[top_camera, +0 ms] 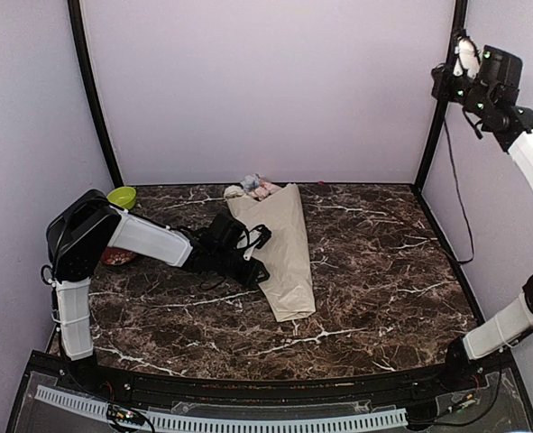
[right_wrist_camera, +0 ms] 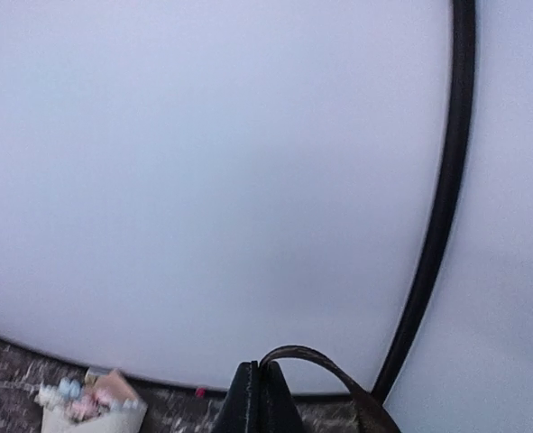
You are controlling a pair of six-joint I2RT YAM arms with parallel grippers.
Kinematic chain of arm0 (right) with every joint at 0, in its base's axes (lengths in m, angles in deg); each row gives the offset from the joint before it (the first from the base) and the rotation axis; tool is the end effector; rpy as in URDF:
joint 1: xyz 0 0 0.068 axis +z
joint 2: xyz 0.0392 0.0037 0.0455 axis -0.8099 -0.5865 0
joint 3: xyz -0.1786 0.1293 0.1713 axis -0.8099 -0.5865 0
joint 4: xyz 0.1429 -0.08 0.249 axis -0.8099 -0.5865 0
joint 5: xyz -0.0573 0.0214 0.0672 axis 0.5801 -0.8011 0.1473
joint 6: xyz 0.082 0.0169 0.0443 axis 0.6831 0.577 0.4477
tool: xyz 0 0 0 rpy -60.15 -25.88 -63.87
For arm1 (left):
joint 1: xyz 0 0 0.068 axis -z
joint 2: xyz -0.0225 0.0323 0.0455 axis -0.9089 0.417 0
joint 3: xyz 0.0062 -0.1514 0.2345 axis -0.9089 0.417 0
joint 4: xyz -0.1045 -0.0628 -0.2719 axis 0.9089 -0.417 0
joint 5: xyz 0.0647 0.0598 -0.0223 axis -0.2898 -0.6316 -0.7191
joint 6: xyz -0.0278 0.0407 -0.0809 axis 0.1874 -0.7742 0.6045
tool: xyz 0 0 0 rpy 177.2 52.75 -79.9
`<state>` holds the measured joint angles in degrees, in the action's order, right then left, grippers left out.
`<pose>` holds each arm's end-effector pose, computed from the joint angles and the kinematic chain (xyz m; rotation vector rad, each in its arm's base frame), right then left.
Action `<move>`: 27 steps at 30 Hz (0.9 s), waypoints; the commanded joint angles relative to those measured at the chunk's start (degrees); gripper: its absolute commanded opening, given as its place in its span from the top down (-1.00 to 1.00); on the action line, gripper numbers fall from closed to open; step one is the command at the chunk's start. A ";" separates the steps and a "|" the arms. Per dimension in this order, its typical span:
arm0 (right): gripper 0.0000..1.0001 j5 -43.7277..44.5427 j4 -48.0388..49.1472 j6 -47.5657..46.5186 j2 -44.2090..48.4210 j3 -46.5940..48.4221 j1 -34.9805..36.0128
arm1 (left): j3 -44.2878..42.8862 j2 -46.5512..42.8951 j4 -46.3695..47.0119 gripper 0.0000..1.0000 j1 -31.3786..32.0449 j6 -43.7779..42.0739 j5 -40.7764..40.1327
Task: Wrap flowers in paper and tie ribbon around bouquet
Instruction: Place the ribbon at the center of the board.
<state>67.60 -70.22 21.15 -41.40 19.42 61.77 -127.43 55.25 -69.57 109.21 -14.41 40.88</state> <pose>0.3631 0.0422 0.5731 -0.0156 1.4620 0.0717 0.3361 -0.3461 0.0746 0.8141 2.2349 -0.6879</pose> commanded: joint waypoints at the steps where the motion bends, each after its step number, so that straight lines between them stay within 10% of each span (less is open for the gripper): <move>1: 1.00 -20.70 -1.89 3.07 1.25 -15.27 2.94 | 0.69 0.67 -7.49 0.36 -0.68 -0.61 -1.82; 11: 1.00 -40.18 1.35 5.58 -0.76 -48.92 25.53 | -0.23 1.04 -7.80 0.36 -0.68 -0.69 -1.85; 19: 0.99 -39.07 -8.87 -0.80 -14.29 -45.66 45.45 | -0.89 2.07 -7.60 0.37 -0.70 -0.47 -1.77; 27: -0.62 -19.85 -11.75 0.70 -13.29 -40.27 47.25 | -0.77 2.09 -8.06 0.37 -0.70 -0.58 -1.95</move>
<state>33.59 -81.33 21.00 -58.30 -24.25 109.22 -128.76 55.44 -71.99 109.21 -14.43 40.69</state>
